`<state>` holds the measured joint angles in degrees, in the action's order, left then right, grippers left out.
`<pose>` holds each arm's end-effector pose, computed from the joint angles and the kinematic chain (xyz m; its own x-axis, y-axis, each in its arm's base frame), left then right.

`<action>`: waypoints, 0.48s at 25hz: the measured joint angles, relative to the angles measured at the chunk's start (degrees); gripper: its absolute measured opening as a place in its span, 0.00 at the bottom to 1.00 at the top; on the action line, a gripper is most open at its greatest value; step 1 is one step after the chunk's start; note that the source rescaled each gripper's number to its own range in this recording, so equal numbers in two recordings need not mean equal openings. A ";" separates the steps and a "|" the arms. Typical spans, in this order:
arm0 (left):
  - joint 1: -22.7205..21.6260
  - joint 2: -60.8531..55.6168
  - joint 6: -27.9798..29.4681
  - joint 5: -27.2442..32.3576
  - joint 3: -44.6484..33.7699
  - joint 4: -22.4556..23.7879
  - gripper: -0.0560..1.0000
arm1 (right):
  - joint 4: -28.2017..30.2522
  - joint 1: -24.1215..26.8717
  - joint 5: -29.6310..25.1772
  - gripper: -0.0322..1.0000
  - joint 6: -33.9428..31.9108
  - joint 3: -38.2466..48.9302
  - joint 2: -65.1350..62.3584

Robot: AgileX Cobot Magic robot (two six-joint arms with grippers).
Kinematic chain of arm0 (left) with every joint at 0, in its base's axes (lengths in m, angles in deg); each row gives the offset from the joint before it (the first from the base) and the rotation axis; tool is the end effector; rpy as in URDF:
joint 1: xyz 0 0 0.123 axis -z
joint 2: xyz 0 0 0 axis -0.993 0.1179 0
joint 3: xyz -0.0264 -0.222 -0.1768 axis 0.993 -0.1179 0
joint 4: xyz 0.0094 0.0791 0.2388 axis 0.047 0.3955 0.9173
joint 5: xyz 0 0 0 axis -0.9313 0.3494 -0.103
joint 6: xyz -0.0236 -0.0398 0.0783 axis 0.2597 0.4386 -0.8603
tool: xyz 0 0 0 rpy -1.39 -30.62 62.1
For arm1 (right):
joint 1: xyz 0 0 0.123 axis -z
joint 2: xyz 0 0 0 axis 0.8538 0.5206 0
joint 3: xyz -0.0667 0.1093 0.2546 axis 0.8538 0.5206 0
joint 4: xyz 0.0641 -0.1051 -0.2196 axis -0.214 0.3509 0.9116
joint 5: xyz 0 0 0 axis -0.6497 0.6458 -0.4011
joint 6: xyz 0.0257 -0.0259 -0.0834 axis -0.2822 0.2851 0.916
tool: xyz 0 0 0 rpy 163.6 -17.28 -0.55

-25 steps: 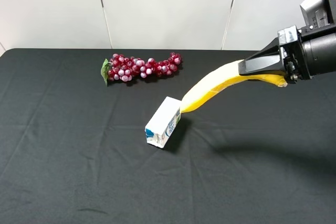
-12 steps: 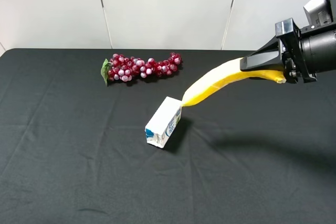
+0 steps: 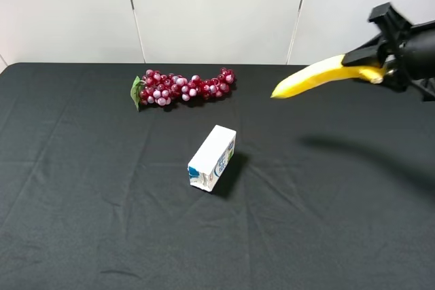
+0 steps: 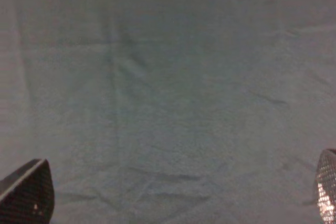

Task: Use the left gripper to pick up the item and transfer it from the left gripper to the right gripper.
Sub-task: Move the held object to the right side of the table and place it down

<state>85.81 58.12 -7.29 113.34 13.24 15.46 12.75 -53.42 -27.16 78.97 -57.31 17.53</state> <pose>0.0275 -0.0005 0.2754 -0.6270 -0.0029 -0.7790 0.0199 0.9996 -0.0198 0.2524 0.0215 0.2619 -0.7117 0.5014 -0.4920 0.0797 0.7535 0.6526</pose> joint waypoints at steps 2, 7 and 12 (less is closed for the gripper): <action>-1.59 -0.73 0.00 0.00 0.00 0.00 1.00 | 2.31 3.09 4.61 0.03 -2.39 0.00 0.14; -10.20 -9.79 0.00 -0.02 0.00 0.00 1.00 | 7.34 7.57 4.04 0.03 -3.18 0.00 4.01; -14.20 -12.17 0.00 -0.01 0.00 0.00 1.00 | 8.77 7.88 1.35 0.03 -3.18 0.00 9.18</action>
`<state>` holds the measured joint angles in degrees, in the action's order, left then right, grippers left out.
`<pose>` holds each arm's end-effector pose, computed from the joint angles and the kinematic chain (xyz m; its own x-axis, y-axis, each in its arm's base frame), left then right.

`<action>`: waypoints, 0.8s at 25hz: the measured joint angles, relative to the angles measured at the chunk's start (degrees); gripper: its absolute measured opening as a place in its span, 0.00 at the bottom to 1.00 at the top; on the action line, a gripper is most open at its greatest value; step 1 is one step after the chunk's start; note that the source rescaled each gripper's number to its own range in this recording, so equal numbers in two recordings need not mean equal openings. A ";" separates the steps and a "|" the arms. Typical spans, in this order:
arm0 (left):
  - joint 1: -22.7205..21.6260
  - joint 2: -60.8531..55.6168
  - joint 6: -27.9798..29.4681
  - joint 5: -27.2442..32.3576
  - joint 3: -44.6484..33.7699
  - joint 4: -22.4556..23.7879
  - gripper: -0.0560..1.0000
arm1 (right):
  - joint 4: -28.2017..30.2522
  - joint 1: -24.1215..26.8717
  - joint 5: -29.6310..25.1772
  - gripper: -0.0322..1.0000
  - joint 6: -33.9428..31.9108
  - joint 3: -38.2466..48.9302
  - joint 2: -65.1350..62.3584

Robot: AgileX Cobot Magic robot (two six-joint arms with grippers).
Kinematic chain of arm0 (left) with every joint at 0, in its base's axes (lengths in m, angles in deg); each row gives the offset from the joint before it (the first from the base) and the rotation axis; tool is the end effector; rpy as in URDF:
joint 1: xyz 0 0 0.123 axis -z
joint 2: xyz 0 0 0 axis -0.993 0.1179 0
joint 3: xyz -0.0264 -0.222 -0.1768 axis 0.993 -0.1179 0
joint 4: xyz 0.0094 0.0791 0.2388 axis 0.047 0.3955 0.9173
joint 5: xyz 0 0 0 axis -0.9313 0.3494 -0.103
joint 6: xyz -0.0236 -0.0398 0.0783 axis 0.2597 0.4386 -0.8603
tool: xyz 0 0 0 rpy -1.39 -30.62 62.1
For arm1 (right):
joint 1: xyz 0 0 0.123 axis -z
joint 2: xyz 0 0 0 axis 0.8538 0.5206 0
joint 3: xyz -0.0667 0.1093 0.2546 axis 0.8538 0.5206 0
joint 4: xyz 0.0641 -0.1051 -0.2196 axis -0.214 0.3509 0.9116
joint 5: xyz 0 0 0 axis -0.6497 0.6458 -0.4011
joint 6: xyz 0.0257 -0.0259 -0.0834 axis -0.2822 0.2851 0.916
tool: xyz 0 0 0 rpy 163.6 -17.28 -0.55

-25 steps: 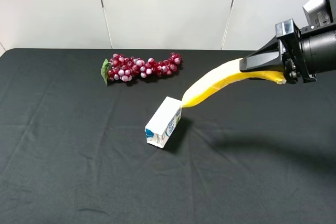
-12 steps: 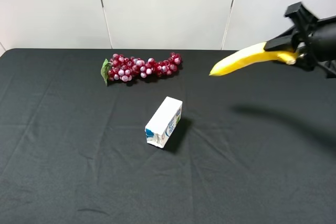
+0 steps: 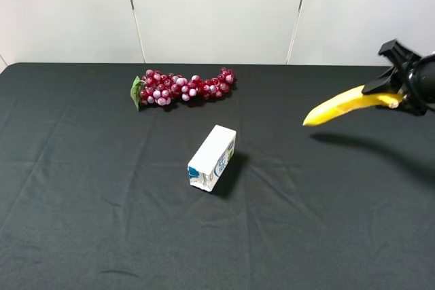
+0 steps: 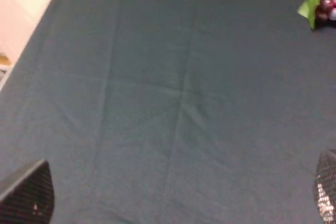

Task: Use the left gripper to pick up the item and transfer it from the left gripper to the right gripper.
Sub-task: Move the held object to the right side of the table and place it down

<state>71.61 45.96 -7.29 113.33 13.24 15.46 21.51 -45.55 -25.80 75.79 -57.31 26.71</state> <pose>-0.0052 -0.0004 0.2778 -0.4325 -0.1207 -0.8935 -0.2213 0.9749 -0.0246 0.2681 -0.0222 0.2152 -0.7363 0.5481 -0.3968 0.2819 0.7816 0.5565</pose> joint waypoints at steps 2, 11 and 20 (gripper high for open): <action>0.00 0.00 0.00 0.00 0.00 0.00 1.00 | 0.12 0.00 -1.14 0.03 0.00 0.00 1.54; 0.00 0.00 0.00 0.00 0.00 0.00 1.00 | -0.61 1.92 -7.59 0.03 1.78 -0.24 5.44; 0.00 0.00 0.00 0.00 0.00 0.00 1.00 | -1.01 11.35 -28.80 0.03 6.40 -9.89 12.89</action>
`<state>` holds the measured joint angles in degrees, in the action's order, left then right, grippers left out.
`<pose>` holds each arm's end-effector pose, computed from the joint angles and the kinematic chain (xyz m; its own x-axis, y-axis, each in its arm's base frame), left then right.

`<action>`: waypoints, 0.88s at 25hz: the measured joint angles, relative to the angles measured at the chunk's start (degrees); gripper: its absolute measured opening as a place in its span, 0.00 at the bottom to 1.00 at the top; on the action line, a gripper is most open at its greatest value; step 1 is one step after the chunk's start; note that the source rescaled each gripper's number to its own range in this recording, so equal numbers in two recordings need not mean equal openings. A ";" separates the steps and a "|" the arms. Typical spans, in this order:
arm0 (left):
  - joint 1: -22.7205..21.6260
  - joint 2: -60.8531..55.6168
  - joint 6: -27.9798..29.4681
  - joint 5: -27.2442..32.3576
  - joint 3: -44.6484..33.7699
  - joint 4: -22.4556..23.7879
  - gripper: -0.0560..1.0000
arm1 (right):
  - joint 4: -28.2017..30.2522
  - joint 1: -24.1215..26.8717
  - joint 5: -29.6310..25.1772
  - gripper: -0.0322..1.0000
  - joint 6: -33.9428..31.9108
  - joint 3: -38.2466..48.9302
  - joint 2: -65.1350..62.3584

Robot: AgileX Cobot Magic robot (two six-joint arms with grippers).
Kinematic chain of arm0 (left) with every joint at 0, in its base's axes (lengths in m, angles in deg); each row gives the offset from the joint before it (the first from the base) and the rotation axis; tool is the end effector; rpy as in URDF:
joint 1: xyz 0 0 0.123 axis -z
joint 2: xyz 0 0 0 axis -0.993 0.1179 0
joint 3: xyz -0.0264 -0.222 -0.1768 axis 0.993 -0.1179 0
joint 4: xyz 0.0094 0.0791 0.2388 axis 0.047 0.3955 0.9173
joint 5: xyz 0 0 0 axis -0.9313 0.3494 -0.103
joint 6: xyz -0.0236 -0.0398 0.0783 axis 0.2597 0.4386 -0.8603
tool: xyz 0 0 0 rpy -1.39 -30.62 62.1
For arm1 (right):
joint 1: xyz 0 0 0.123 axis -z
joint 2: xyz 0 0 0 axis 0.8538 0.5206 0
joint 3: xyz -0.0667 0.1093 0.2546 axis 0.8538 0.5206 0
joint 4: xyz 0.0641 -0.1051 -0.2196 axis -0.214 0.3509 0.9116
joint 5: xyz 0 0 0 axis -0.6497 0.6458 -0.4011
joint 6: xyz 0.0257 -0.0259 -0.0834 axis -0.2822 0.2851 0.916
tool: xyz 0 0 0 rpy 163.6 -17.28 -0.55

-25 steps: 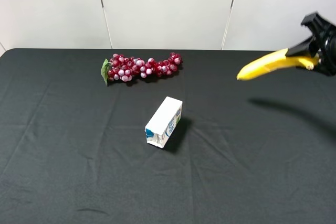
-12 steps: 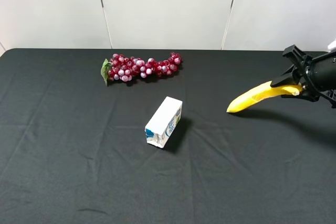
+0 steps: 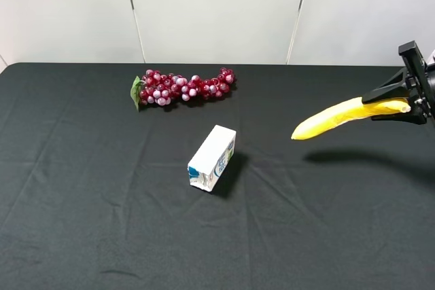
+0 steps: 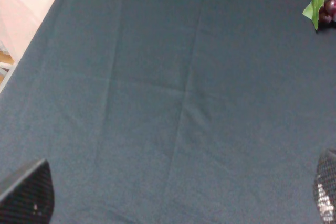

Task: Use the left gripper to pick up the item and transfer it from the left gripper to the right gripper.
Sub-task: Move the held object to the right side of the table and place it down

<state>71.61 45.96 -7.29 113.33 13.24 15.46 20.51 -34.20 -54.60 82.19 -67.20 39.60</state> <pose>-0.0052 -0.0004 0.2778 -0.4325 -0.1207 -0.8935 -0.2213 0.9749 -0.0246 0.2855 -0.0572 0.2012 -0.8879 0.4484 -0.1028 0.2416 0.6448 0.7252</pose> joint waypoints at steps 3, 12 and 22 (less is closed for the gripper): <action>0.00 0.00 0.00 0.00 0.00 0.00 1.00 | 1.60 0.00 -2.26 0.03 0.07 -2.62 4.35; 0.00 0.00 0.00 0.00 0.00 0.00 1.00 | 2.90 0.00 -2.89 0.03 0.25 -5.74 14.25; 0.00 0.00 0.00 0.00 0.00 0.00 1.00 | 3.60 0.00 -1.94 0.03 0.25 -5.85 14.65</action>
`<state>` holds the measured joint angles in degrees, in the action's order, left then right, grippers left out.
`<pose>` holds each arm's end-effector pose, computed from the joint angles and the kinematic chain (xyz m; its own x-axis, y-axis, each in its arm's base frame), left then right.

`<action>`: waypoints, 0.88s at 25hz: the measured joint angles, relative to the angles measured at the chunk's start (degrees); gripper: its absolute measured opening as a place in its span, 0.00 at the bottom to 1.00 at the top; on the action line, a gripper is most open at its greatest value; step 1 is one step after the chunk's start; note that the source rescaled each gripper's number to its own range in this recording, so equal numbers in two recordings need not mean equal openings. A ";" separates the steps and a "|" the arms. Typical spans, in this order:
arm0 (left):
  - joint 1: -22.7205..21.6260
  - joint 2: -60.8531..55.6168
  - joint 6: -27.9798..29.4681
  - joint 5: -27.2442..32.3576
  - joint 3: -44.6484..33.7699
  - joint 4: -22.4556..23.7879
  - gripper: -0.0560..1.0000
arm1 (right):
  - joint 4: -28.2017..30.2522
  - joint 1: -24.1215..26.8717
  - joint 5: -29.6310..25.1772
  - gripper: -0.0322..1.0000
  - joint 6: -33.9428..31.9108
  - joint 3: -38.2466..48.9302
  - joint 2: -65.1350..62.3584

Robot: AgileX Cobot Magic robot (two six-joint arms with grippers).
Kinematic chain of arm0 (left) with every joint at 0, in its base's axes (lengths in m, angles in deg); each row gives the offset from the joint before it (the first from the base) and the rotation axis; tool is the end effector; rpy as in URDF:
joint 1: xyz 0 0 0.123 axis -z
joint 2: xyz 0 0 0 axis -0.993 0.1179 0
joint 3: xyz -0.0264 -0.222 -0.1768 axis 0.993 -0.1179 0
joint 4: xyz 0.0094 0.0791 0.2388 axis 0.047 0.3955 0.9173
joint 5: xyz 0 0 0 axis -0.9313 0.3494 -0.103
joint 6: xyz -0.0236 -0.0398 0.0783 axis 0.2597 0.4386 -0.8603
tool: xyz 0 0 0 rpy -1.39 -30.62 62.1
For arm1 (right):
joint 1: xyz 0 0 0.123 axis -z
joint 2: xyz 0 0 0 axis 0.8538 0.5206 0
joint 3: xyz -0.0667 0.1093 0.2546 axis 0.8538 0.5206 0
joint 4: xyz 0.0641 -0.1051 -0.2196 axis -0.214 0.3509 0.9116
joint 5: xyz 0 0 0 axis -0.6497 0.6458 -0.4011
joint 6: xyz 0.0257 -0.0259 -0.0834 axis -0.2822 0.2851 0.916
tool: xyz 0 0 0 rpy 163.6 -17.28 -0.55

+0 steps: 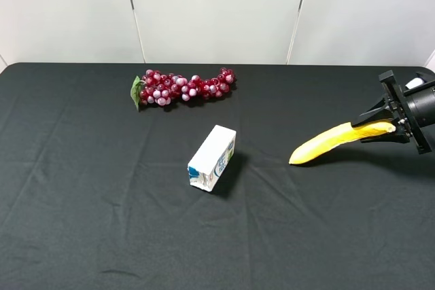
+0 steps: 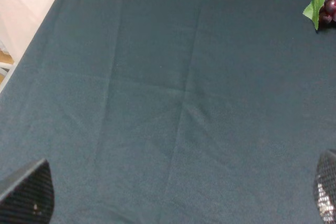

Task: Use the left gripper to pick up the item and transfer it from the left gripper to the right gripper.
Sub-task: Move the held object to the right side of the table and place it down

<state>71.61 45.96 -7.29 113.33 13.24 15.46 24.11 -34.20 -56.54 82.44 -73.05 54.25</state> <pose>-0.0052 -0.0004 0.2778 -0.4325 -0.1207 -0.8935 -0.2213 0.9749 -0.0246 0.3118 -0.0709 0.1434 -0.9187 0.3894 0.0665 0.3186 0.6310 0.7074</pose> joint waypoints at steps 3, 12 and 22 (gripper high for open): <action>0.00 0.00 0.00 0.00 0.00 0.00 1.00 | 0.00 0.00 0.09 0.03 0.00 0.00 0.00; 0.00 0.00 0.00 0.00 0.00 0.00 1.00 | 0.05 0.00 1.91 0.96 0.00 0.00 0.00; 0.00 0.00 0.00 0.00 0.00 0.00 1.00 | 0.05 0.00 1.18 1.00 -1.25 0.00 0.00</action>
<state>71.61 45.96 -7.29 113.33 13.24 15.46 24.16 -34.20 -55.37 81.19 -73.05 54.25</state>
